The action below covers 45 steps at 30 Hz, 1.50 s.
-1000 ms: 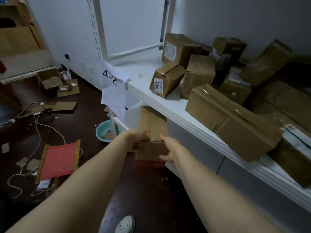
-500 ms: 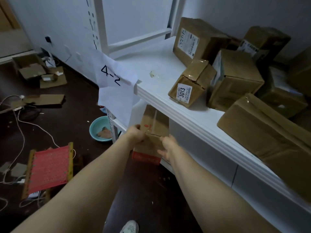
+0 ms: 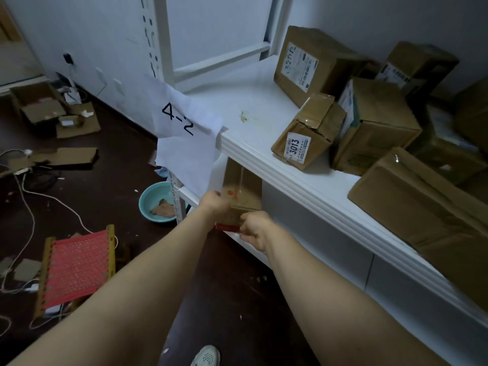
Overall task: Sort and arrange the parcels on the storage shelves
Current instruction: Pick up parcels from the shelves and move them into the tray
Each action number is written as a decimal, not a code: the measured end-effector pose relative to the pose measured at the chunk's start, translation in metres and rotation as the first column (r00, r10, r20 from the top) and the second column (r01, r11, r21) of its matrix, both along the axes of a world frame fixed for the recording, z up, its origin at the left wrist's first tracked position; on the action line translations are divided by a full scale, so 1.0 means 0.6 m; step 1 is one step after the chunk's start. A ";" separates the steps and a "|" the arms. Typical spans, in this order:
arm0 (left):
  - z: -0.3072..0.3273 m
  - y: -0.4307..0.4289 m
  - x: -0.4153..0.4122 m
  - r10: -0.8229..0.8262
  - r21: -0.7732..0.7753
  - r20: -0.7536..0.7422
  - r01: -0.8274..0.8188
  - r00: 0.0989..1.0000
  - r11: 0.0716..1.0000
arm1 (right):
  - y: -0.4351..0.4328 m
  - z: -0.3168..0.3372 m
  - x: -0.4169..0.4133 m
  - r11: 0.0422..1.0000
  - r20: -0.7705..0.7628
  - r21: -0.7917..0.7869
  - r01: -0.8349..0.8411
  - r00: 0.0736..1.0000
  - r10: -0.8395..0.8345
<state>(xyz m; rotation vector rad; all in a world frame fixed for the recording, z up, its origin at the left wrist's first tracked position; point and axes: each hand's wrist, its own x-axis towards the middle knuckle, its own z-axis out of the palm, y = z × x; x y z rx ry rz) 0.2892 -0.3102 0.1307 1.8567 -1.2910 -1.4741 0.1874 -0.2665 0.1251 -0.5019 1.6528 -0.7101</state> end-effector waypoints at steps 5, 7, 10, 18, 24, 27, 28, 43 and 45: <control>0.089 0.023 -0.018 0.101 -0.138 -0.117 -0.117 0.988 0.984 | 0.033 0.084 -0.018 0.992 -0.004 -0.053 -0.118 0.993 0.118; 0.139 0.041 -0.030 0.092 -0.223 -0.108 -0.114 0.990 0.968 | 0.045 0.120 -0.030 0.989 -0.009 -0.076 -0.125 0.992 0.125; 0.191 0.056 -0.047 0.113 -0.347 -0.089 -0.137 0.990 0.928 | 0.060 0.170 -0.042 0.973 -0.086 -0.154 -0.171 0.984 0.159; 0.287 0.099 -0.151 -0.007 -0.472 -0.131 -0.056 0.991 0.880 | 0.116 0.276 -0.120 0.915 -0.252 -0.337 -0.220 0.958 0.138; 0.308 0.139 -0.269 -0.198 -0.492 -0.043 0.151 0.979 0.857 | 0.188 0.347 -0.245 0.892 -0.436 -0.429 -0.144 0.898 -0.065; 0.305 0.150 -0.308 -0.225 -0.471 -0.025 0.188 0.974 0.862 | 0.212 0.361 -0.310 0.864 -0.474 -0.502 -0.042 0.849 -0.234; 0.303 0.150 -0.317 -0.229 -0.454 -0.021 0.195 0.973 0.869 | 0.218 0.361 -0.332 0.865 -0.508 -0.500 -0.035 0.821 -0.261; 0.310 0.134 -0.345 -0.111 -0.287 -0.246 0.037 0.963 0.957 | 0.252 0.345 -0.419 0.961 -0.791 -0.003 -0.276 0.589 0.167; 0.324 0.137 -0.344 -0.052 -0.302 -0.289 -0.040 0.956 0.952 | 0.261 0.360 -0.429 0.969 -0.657 -0.148 -0.197 0.752 0.053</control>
